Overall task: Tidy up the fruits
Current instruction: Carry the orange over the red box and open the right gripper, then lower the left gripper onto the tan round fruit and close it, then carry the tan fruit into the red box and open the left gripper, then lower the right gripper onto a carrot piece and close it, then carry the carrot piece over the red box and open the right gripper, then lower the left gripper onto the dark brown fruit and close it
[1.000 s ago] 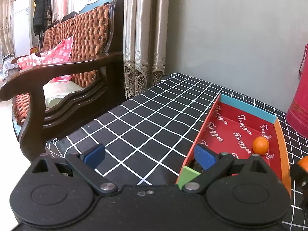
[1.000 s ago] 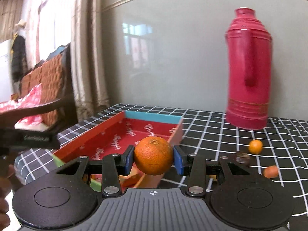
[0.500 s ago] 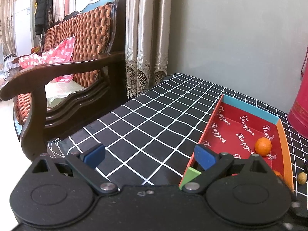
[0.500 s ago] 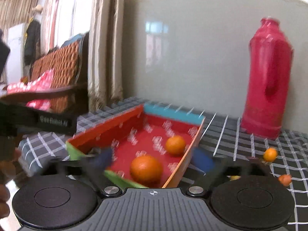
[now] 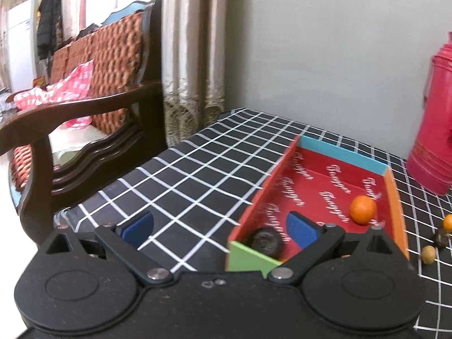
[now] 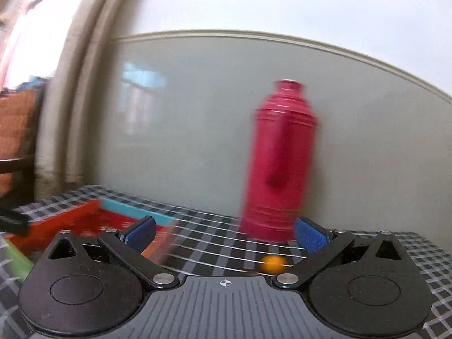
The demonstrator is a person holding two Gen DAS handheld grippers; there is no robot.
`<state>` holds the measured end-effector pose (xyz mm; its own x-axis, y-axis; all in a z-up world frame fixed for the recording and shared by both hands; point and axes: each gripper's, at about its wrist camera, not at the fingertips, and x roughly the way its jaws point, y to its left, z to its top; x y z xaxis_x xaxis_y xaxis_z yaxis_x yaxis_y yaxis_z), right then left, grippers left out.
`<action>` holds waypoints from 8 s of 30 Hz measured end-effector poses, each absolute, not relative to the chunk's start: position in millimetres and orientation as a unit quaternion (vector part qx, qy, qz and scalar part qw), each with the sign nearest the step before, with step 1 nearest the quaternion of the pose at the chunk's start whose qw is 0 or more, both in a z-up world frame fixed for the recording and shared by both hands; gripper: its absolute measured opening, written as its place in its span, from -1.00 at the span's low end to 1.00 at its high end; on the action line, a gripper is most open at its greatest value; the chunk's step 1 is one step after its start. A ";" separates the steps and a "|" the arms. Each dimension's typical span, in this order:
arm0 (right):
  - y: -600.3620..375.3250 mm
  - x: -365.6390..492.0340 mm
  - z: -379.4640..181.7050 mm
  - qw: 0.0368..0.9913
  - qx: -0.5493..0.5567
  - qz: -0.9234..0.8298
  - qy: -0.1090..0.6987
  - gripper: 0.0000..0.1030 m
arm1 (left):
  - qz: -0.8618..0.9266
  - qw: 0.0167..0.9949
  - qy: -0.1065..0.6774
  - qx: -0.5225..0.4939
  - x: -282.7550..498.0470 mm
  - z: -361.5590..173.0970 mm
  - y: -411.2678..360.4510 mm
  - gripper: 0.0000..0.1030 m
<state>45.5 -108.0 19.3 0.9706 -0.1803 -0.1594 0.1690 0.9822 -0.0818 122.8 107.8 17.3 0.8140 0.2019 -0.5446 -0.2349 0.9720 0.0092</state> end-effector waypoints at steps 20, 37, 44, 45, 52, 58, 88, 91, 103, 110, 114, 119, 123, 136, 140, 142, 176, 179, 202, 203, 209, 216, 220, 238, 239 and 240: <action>-228.0 13.1 17.3 0.937 0.002 -0.324 0.135 1.00 | -0.037 0.970 0.234 0.056 100.7 10.9 -28.1 0.86; -261.4 -13.2 11.1 0.920 -0.024 -0.366 0.138 1.00 | -0.087 0.959 0.250 0.104 111.9 -20.3 -96.7 0.85; -272.1 -16.1 12.9 0.922 -0.014 -0.361 0.141 1.00 | -0.094 0.957 0.246 0.122 115.3 -27.5 -111.4 0.80; -272.5 -16.4 13.2 0.922 -0.013 -0.360 0.141 1.00 | -0.095 0.957 0.244 0.126 115.6 -28.7 -113.2 0.79; -271.3 -13.6 14.9 0.928 -0.007 -0.343 0.144 1.00 | -0.102 0.952 0.248 0.151 121.5 -36.8 -125.8 0.49; -267.7 -8.7 13.5 0.934 -0.008 -0.324 0.151 1.00 | -0.108 0.946 0.267 0.147 132.8 -43.2 -130.4 0.15; -244.9 7.5 11.1 0.948 -0.005 -0.277 0.159 1.00 | 0.018 0.974 0.208 0.086 133.7 -3.7 -51.7 -0.70; -237.3 11.9 10.3 0.951 -0.005 -0.264 0.162 1.00 | 0.035 0.969 0.236 0.064 143.3 -2.1 -29.4 -0.70; -222.8 42.9 -1.5 0.958 0.037 -0.188 0.216 1.00 | 0.063 0.946 0.317 0.001 153.9 -1.1 34.0 -0.42; -218.5 64.4 -12.9 0.954 0.081 -0.142 0.250 1.00 | 0.072 0.952 0.298 -0.007 144.9 10.1 64.7 -0.01; -221.4 80.1 -19.9 0.948 0.103 -0.129 0.273 1.00 | 0.070 0.957 0.281 -0.005 136.2 16.6 80.2 0.20; -224.5 93.3 -24.4 0.944 0.119 -0.124 0.281 1.00 | 0.091 0.965 0.247 0.002 124.1 24.8 99.6 0.51; -221.0 105.9 -27.2 0.946 0.098 -0.128 0.283 0.99 | 0.108 0.962 0.250 -0.002 124.2 24.3 115.7 0.53; -231.2 139.2 -46.1 0.931 0.087 -0.138 0.328 0.03 | 0.152 0.956 0.252 -0.019 120.1 27.9 158.2 0.59; -229.1 138.0 -46.4 0.935 0.080 -0.137 0.319 -0.57 | 0.158 0.954 0.255 -0.023 121.0 27.9 162.8 0.61; -229.8 136.7 -45.7 0.936 0.089 -0.129 0.315 -0.56 | 0.159 0.952 0.260 -0.028 121.9 27.3 164.9 0.62; -86.6 95.7 -2.0 0.954 0.037 0.213 0.207 -0.55 | 0.182 0.938 0.291 -0.052 123.6 18.8 177.0 0.66; -89.3 93.6 -1.8 0.954 0.041 0.213 0.209 -0.42 | 0.180 0.938 0.292 -0.051 123.9 18.8 174.0 0.66; -182.2 71.1 7.8 0.976 0.072 -0.086 0.184 1.00 | 0.069 0.965 0.251 0.006 126.0 27.8 71.9 0.70; -190.5 70.1 6.6 0.973 0.074 -0.110 0.190 1.00 | 0.058 0.967 0.249 0.009 125.2 27.8 64.0 0.70; -236.2 58.2 2.3 0.945 0.086 -0.235 0.210 1.00 | -0.018 0.970 0.242 0.036 123.2 24.2 8.3 0.70; -270.9 41.1 0.9 0.914 0.090 -0.336 0.209 1.00 | -0.099 0.962 0.242 0.086 119.3 11.2 -60.1 0.70; -283.0 28.4 3.0 0.902 0.091 -0.368 0.204 1.00 | -0.131 0.955 0.240 0.112 123.6 1.1 -92.6 0.70; -326.4 -8.0 13.9 0.884 0.083 -0.428 0.167 1.00 | -0.142 0.940 0.282 0.132 176.3 -36.6 -165.1 0.31; -326.8 -7.8 14.0 0.886 0.085 -0.425 0.167 1.00 | -0.145 0.937 0.290 0.128 178.9 -38.4 -166.0 0.23; -328.0 -8.8 13.7 0.886 0.086 -0.423 0.166 1.00 | -0.149 0.935 0.297 0.125 181.4 -40.5 -167.0 0.18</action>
